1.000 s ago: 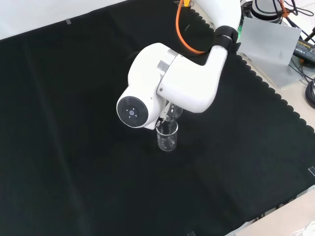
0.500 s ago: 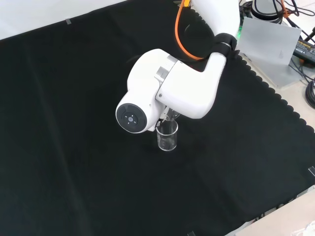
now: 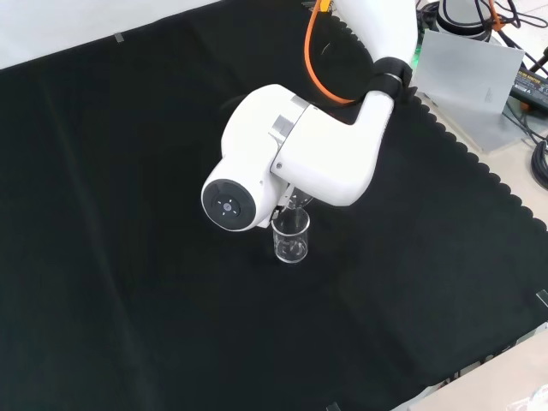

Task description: Pour the water from the handheld beaker into the one on the table.

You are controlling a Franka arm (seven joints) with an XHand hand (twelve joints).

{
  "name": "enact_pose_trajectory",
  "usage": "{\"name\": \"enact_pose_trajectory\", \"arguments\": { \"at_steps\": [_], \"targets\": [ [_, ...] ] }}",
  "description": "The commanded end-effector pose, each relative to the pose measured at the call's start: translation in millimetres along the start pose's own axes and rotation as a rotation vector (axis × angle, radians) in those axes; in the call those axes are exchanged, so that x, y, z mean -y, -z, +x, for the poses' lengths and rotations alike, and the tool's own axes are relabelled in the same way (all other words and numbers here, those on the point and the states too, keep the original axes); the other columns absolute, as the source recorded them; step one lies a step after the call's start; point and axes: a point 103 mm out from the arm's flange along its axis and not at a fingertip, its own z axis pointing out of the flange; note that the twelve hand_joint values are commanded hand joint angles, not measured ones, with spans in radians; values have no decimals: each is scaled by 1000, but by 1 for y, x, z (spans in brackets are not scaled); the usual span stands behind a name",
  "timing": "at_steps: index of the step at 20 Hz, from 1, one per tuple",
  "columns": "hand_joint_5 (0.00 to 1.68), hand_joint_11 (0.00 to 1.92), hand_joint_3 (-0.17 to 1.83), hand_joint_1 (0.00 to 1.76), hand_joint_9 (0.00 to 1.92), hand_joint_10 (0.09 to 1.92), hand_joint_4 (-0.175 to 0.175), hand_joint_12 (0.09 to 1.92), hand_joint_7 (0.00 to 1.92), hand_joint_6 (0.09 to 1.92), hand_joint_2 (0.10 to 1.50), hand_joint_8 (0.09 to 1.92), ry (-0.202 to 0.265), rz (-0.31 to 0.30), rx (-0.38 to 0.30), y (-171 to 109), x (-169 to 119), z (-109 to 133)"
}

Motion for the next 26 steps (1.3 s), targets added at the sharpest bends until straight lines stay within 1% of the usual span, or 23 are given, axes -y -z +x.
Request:
{"name": "enact_pose_trajectory", "arguments": {
  "at_steps": [1,5,13,26],
  "targets": [
    [1127,1200,1012,1299,1553,992,-175,898,1198,1067,530,1043,-3,-6,0,0,0,0],
    [1127,1199,1013,1299,1553,992,-175,899,1197,1069,530,1044,-2,-14,-1,1,1,0],
    [1126,1198,1013,1299,1552,993,-175,900,1196,1070,530,1045,-10,-10,12,10,4,3],
    [1126,1197,1013,1299,1552,994,-175,901,1196,1070,530,1046,-24,16,43,17,3,7]
  ]
}}
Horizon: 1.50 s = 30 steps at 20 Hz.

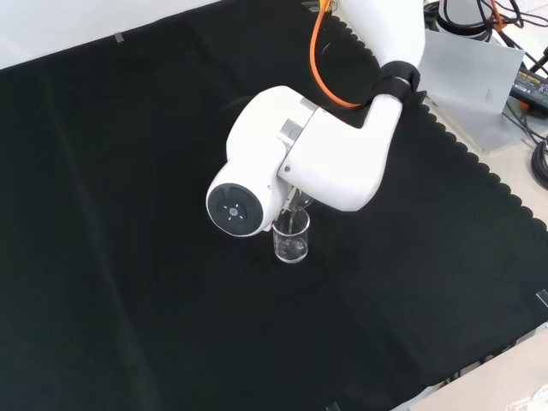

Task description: Pour the water from the handheld beaker into the one on the table.

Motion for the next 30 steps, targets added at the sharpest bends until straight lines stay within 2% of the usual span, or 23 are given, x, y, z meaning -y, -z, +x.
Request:
{"name": "enact_pose_trajectory", "arguments": {
  "at_steps": [1,30],
  "targets": [
    [1126,1197,1013,1299,1552,994,-175,901,1196,1071,530,1046,-7,22,16,2,0,2],
    [1125,1198,1013,1298,1553,995,-175,904,1195,1072,531,1048,-33,71,42,7,5,2]
  ]
}}
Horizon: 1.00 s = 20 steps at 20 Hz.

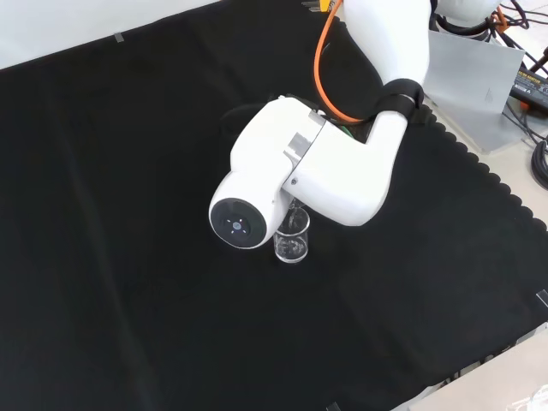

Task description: Pour the water from the handheld beaker into the one on the table.

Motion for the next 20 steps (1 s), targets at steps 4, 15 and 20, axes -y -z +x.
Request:
{"name": "enact_pose_trajectory", "arguments": {
  "at_steps": [4,15,20],
  "targets": [
    [1125,1198,1013,1298,1552,995,-175,904,1195,1072,531,1048,-5,17,12,-2,-1,0],
    [1125,1201,1013,1298,1552,996,-175,904,1196,1072,530,1047,-15,31,20,0,0,-1],
    [1126,1202,1013,1298,1552,996,-175,904,1196,1071,530,1046,-16,35,21,-1,-1,-2]
  ]
}}
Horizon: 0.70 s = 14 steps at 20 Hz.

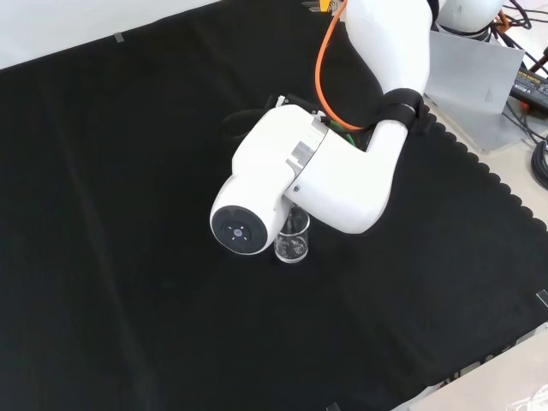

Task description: Pour the water from the handheld beaker into the one on the table.

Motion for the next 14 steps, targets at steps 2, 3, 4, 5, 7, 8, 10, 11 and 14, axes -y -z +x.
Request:
{"name": "enact_pose_trajectory", "arguments": {
  "at_steps": [2,3,4,5,7,8,10,11,14],
  "targets": [
    [1126,1202,1013,1298,1552,996,-175,904,1196,1071,530,1046,-1,10,3,-2,0,-1],
    [1126,1202,1013,1298,1552,996,-175,904,1196,1071,530,1046,-1,10,3,-2,0,-1],
    [1126,1202,1013,1298,1553,996,-175,904,1196,1071,530,1046,-1,10,3,-2,0,-2],
    [1126,1202,1013,1299,1553,996,-175,903,1196,1071,530,1046,-1,10,3,-2,0,-2],
    [1126,1202,1013,1299,1553,996,-175,903,1196,1071,530,1046,-1,15,5,-2,0,-2],
    [1126,1202,1013,1299,1553,996,-175,903,1196,1071,530,1046,-2,18,6,-2,-1,-1],
    [1126,1202,1013,1299,1553,996,-175,903,1196,1070,530,1046,-1,15,5,-2,-1,-2],
    [1126,1202,1013,1299,1553,996,-175,903,1196,1070,530,1046,0,14,5,-3,-1,-2],
    [1126,1203,1013,1299,1553,996,-175,903,1196,1070,530,1046,-1,15,6,-3,-1,-2]
  ]
}}
